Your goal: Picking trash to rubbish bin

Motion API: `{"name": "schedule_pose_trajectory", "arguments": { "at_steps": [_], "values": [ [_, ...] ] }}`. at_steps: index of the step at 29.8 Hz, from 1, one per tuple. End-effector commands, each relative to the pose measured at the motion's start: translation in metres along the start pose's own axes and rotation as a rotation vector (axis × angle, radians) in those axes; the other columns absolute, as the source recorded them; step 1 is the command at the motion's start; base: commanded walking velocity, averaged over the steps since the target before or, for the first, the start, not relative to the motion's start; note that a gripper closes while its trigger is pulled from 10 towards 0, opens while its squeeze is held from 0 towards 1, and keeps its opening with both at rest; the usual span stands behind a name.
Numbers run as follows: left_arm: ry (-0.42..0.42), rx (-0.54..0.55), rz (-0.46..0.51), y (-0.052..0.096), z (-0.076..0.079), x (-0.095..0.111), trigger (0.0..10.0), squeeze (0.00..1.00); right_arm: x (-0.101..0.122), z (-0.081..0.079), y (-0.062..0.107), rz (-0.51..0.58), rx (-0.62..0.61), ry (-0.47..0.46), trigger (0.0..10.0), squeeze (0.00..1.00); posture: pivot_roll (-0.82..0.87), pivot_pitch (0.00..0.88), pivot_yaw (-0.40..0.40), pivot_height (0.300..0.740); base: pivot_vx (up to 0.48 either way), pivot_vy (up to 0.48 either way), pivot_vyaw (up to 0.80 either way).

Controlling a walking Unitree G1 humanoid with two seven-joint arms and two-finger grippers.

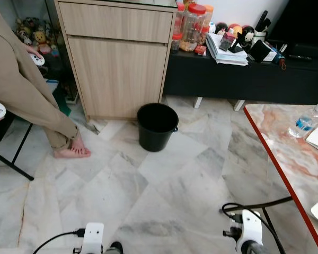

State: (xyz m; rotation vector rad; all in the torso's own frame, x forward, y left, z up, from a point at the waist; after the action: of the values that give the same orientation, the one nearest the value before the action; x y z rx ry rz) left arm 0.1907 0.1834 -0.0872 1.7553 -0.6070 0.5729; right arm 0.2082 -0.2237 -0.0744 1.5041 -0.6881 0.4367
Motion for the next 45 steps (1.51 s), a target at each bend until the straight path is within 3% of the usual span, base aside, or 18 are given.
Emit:
{"name": "schedule_pose_trajectory", "arguments": {
  "at_steps": [1, 13, 45],
  "values": [
    [-0.019, -0.038, -0.075, 0.006, 0.009, -0.02, 10.0, 0.0, -0.004, 0.008, 0.002, -0.01, -0.026, -0.012, 10.0, 0.0, 0.07, 0.151, -0.164, 0.74, 0.0, 0.0, 0.0],
    [-0.028, -0.017, -0.1, 0.006, 0.004, -0.024, 10.0, 0.0, -0.005, 0.013, 0.003, -0.012, -0.035, 0.007, 10.0, 0.0, 0.07, 0.125, -0.161, 0.74, 0.302, 0.0, 0.42],
    [-0.002, -0.026, -0.109, 0.007, 0.01, -0.023, 10.0, 0.0, 0.005, 0.012, 0.001, 0.014, -0.055, -0.036, 10.0, 0.0, 0.07, 0.148, -0.182, 0.74, 0.418, 0.0, 0.0]
  ]
}}
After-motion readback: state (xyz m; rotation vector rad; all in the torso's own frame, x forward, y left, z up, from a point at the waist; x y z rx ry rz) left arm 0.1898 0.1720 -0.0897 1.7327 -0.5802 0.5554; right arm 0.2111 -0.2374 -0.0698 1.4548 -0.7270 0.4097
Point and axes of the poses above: a point about 5 cm out from each wrist's last joint towards the gripper, its own y axis pointing back from the gripper into the wrist, its own x axis along the axis of the wrist's last joint, z = x × y, the point moved 1 cm from there along -y, pointing out of the wrist towards the gripper, and after that the axes turned 1 degree about y, right-handed, at the moved point
